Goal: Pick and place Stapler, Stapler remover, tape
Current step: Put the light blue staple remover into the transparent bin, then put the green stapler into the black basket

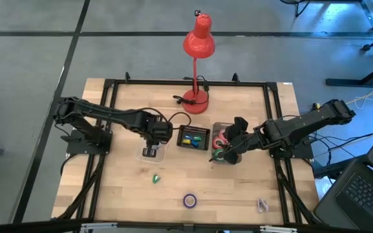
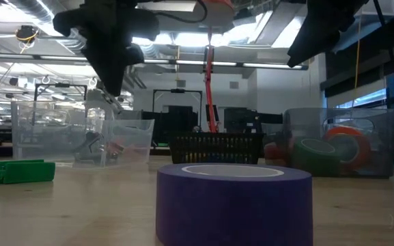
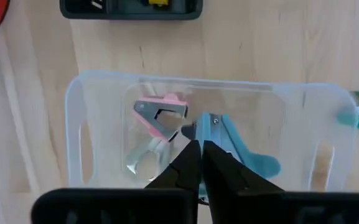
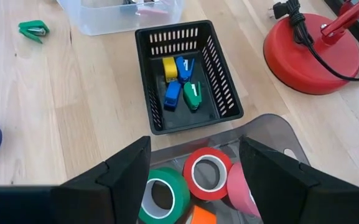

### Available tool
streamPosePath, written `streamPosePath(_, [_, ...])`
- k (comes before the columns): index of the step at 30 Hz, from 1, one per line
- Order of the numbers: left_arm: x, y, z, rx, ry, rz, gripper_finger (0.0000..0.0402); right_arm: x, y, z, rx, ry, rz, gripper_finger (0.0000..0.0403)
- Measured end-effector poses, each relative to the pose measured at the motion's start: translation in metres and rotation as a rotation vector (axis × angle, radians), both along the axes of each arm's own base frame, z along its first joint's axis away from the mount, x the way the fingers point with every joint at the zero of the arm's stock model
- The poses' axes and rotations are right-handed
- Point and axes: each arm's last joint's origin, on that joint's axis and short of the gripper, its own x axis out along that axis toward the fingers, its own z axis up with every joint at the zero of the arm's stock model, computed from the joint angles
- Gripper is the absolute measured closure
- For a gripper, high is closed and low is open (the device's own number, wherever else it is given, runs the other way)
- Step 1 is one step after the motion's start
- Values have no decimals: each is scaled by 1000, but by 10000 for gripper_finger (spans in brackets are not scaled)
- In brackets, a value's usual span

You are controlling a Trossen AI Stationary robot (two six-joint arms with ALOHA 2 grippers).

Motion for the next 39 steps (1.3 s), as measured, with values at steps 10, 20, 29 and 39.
streamPosePath(10, [-4,-5,-1,49,35,48,309,-1,0,-1,9,6,-16,157])
streamPosePath(20, [-12,-98,-13,-167,-181,40,297,-4,3,-2,34,18,-44,157])
streamPosePath(29, [-47,-132,-53,-229,-187,461,289,-6,9,-11,71,0,-54,157])
streamPosePath(39, [-48,-130,-79,-252,-167,692,222,-3,11,-9,82,-35,-47,157])
